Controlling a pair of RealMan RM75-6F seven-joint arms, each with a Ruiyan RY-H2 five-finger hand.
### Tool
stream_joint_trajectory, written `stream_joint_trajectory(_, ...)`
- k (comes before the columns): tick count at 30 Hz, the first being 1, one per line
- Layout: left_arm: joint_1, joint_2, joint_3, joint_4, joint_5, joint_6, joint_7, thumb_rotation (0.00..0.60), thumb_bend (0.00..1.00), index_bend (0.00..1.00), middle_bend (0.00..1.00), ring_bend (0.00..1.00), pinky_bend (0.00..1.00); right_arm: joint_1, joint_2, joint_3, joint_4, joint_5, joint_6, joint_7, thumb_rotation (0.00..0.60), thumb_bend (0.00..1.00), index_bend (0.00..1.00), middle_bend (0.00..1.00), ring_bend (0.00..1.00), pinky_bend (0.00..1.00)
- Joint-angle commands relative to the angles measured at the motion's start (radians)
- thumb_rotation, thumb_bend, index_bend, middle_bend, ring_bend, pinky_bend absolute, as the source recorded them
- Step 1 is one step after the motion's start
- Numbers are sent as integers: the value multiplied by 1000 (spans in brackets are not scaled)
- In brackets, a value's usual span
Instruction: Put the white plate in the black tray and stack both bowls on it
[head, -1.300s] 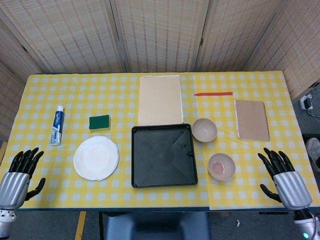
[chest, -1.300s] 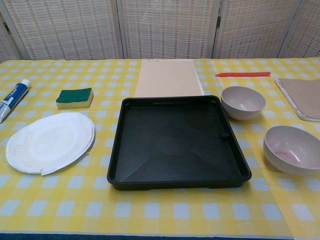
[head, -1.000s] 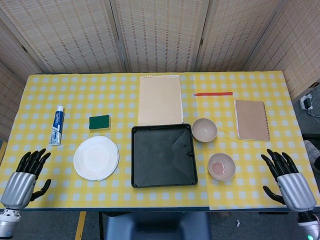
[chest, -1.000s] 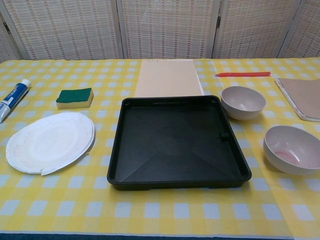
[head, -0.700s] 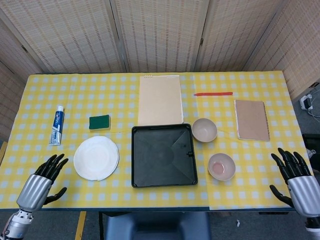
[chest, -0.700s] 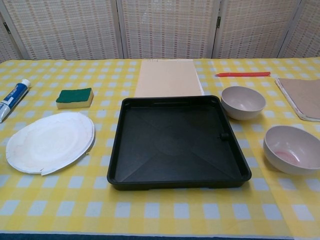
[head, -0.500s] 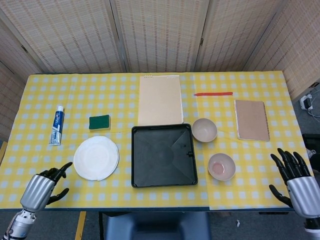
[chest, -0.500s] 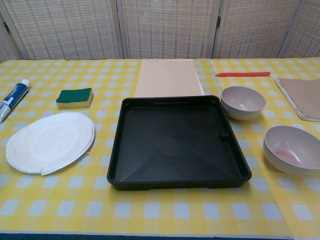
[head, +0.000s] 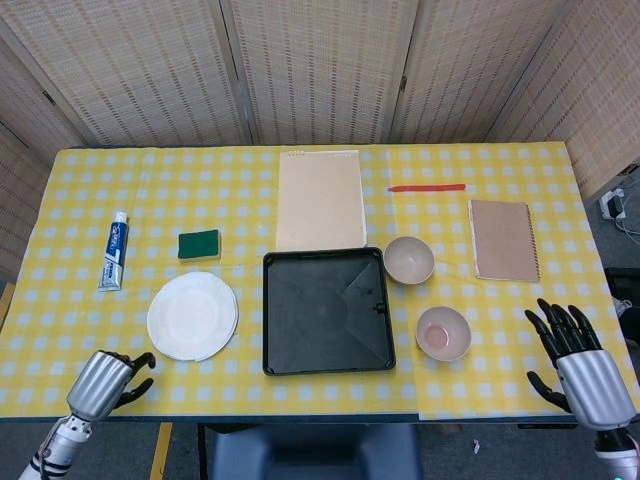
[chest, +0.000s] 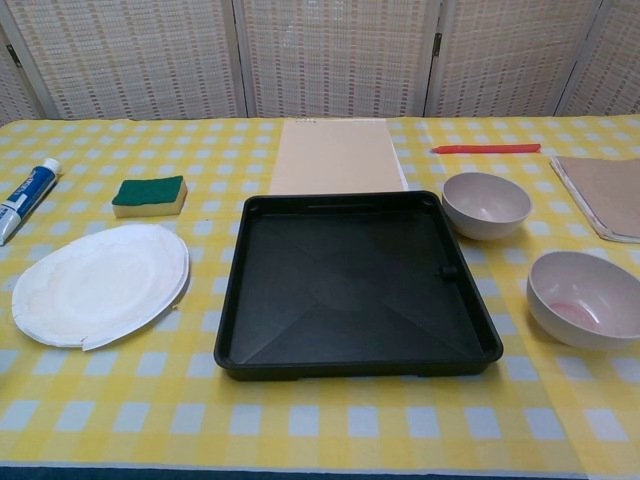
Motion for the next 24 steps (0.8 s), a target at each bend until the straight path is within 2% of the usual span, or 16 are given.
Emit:
stream_joint_trajectory(1,-21,-60,-6,91,-23,-32,-6,600,309,529,1000,957,1000,0,0,0,0,0,0,0,600,294,0,0,0,0)
stream_joint_trajectory(9,-48,-138,6,228,-53,-104,-9,600,323,520,1000,964,1000,5,11,-7,-5,-8,-10,22,600,295,0,0,0,0)
stream_joint_trajectory(24,-69,-222,13,369,-82,-87,-75,600,323,522,1000,966,1000,8,27,-9,-18,15,-36,29,600,295,0,0,0,0)
